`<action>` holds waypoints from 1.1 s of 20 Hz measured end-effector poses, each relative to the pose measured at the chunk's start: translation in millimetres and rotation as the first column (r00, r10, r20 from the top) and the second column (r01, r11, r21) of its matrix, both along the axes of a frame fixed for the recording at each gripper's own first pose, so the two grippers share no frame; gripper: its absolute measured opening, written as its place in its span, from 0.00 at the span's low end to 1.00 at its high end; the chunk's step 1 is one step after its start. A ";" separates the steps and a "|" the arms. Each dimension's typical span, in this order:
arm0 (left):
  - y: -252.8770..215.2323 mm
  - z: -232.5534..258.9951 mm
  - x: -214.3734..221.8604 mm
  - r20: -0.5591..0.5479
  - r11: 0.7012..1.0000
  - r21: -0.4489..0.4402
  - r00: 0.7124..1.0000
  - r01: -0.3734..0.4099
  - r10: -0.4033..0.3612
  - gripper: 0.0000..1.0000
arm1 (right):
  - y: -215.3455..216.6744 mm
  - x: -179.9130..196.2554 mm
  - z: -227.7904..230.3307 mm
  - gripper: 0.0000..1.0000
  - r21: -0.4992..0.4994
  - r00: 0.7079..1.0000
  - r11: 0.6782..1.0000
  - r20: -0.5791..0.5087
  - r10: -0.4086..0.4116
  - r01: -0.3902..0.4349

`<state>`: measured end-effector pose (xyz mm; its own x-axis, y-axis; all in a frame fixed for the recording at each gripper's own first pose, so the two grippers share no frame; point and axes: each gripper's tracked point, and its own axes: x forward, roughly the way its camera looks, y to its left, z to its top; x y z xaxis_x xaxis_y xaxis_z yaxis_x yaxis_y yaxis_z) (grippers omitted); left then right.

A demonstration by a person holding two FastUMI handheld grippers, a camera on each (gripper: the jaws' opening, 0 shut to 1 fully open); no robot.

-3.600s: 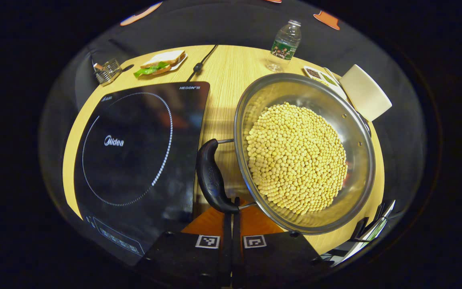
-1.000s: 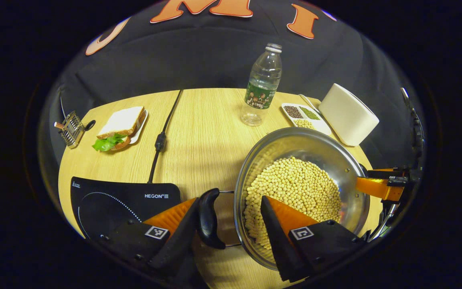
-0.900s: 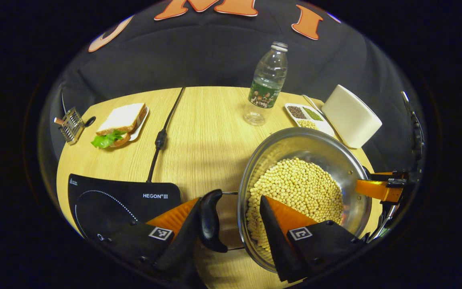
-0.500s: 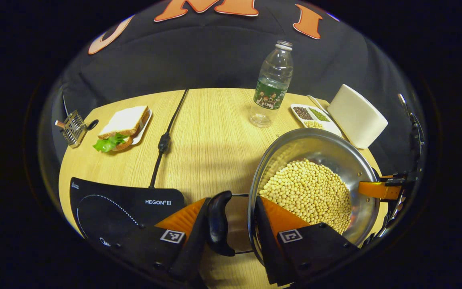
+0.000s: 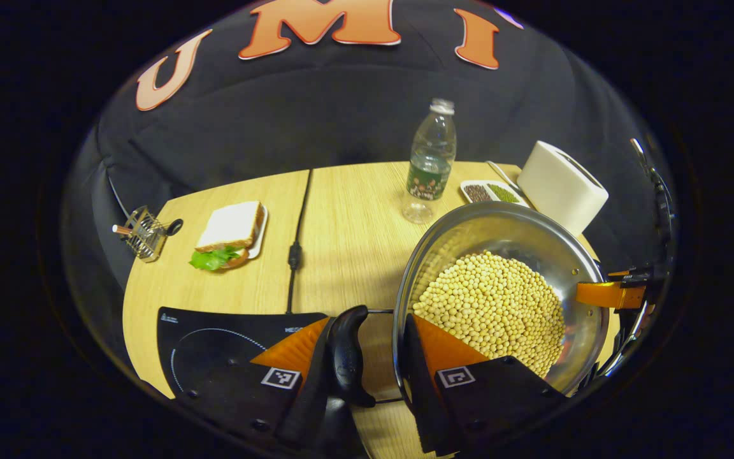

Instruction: First push the handle of the pot to place it horizontally, then grasp the pot with both hands and set it on the induction cooktop.

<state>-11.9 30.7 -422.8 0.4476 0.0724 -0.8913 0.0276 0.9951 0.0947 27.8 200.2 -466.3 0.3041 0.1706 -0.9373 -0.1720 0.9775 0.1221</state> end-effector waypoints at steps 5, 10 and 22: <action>22.6 69.0 -1.1 0.091 0.997 0.032 0.993 -0.076 0.073 0.64 | 26.3 10.8 59.4 0.53 0.038 0.993 0.996 0.092 0.071 -0.075; 37.6 133.9 -21.9 0.156 0.984 0.075 0.976 -0.164 0.151 0.64 | 54.1 11.2 108.9 0.53 0.071 0.977 0.985 0.158 0.142 -0.154; 59.4 174.8 -37.8 0.190 0.966 0.096 0.957 -0.242 0.221 0.63 | 155.9 -17.4 153.4 0.50 0.075 0.958 0.973 0.209 0.199 -0.218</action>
